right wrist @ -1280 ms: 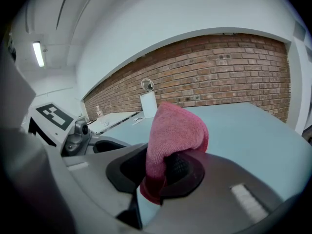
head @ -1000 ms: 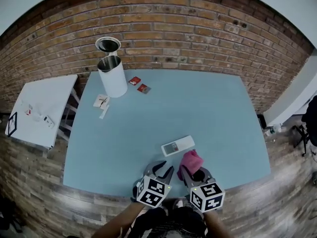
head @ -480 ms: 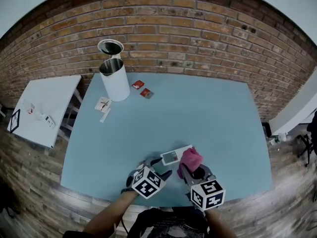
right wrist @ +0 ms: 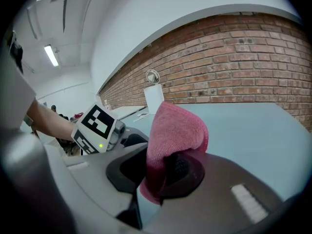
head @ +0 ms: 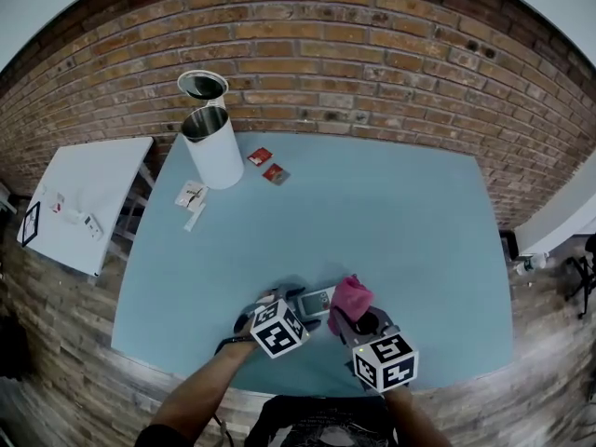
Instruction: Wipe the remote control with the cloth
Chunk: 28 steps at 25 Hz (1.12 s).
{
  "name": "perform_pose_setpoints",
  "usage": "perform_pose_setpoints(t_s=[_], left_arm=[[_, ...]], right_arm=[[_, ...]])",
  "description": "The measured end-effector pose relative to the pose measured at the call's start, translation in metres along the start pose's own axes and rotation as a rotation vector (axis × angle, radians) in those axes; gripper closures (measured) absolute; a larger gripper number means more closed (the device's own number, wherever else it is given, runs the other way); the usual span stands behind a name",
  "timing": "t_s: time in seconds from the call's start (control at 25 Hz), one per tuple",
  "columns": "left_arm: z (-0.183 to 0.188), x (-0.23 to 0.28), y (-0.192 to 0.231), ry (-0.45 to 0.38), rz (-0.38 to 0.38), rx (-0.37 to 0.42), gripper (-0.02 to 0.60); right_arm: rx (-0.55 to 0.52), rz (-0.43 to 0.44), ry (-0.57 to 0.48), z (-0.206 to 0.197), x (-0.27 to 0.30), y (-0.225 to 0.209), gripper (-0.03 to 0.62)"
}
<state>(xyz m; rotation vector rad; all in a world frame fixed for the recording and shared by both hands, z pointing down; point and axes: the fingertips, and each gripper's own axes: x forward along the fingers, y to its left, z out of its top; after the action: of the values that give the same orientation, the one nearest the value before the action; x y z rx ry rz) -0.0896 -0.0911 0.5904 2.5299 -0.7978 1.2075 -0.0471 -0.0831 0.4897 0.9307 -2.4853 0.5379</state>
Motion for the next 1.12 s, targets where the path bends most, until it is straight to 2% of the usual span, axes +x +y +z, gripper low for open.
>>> perform_pose_setpoints(t_s=[0.2, 0.56, 0.84, 1.12], left_arm=[[-0.007, 0.009, -0.006, 0.067, -0.069, 0.048, 0.215], [-0.01, 0.015, -0.007, 0.07, -0.128, -0.004, 0.22], [-0.01, 0.013, -0.006, 0.077, -0.14, 0.003, 0.291], [-0.012, 0.014, -0.008, 0.14, -0.143, 0.016, 0.293]], right_arm=[[0.02, 0.054, 0.011, 0.002, 0.013, 0.0, 0.529], [0.05, 0.172, 0.039, -0.001, 0.04, 0.01, 0.53], [0.092, 0.265, 0.038, -0.001, 0.062, 0.022, 0.53], [0.114, 0.358, 0.045, -0.007, 0.079, 0.036, 0.53]])
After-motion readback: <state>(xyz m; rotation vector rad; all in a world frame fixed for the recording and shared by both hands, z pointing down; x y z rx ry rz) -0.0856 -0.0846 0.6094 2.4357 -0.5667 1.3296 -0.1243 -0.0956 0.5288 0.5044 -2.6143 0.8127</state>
